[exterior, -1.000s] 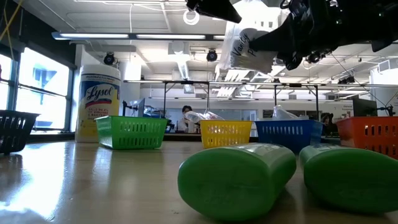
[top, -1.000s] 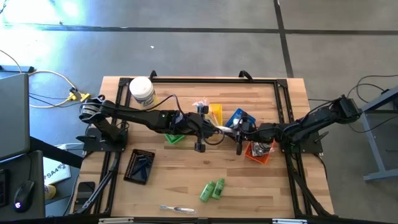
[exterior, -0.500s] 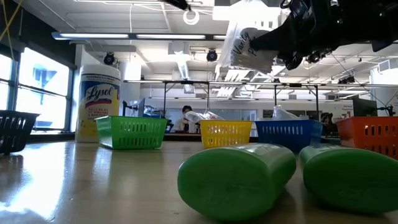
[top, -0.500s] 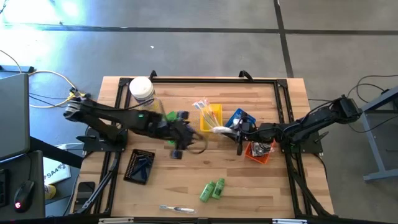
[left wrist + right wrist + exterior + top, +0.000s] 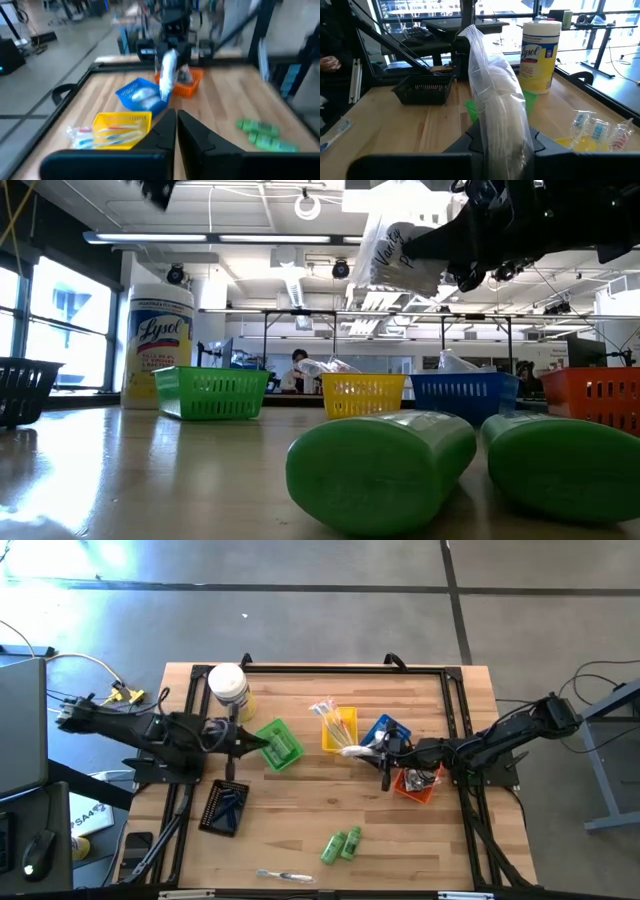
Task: Pick & Place Travel size toiletries
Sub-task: Put the cotton pack into the blue bin
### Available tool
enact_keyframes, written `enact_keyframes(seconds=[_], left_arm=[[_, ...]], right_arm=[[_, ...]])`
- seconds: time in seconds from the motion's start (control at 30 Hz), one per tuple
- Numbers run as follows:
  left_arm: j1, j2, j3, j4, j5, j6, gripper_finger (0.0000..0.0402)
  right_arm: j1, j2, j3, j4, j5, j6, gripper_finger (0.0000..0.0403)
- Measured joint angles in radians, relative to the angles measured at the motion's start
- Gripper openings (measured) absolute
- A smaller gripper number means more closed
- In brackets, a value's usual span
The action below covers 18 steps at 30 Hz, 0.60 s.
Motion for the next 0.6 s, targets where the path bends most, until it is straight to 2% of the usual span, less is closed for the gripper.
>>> enact_keyframes(seconds=[0.13, 0.27, 0.4, 0.5, 0.6], left_arm=[[0.021, -0.159, -0.259, 0.196, 0.013, -0.069, 0.0016], [0.019, -0.230, -0.461, 0.392, 0.014, -0.074, 0.0017], [0.019, -0.248, -0.574, 0.483, 0.013, -0.014, 0.0017], [0.019, -0.247, -0.606, 0.487, 0.003, 0.002, 0.0017], [0.019, -0.247, -0.617, 0.484, -0.007, 0.021, 0.0017]], right_arm=[[0.000, -0.002, 0.000, -0.018, 0.003, -0.001, 0.0040], [-0.010, -0.031, 0.025, -0.113, 0.017, 0.015, 0.0038], [-0.027, -0.093, 0.161, -0.487, 0.064, 0.050, 0.0037], [-0.027, -0.116, 0.295, -0.796, 0.112, 0.066, 0.0039], [-0.026, -0.135, 0.397, -1.008, 0.146, 0.080, 0.0039]])
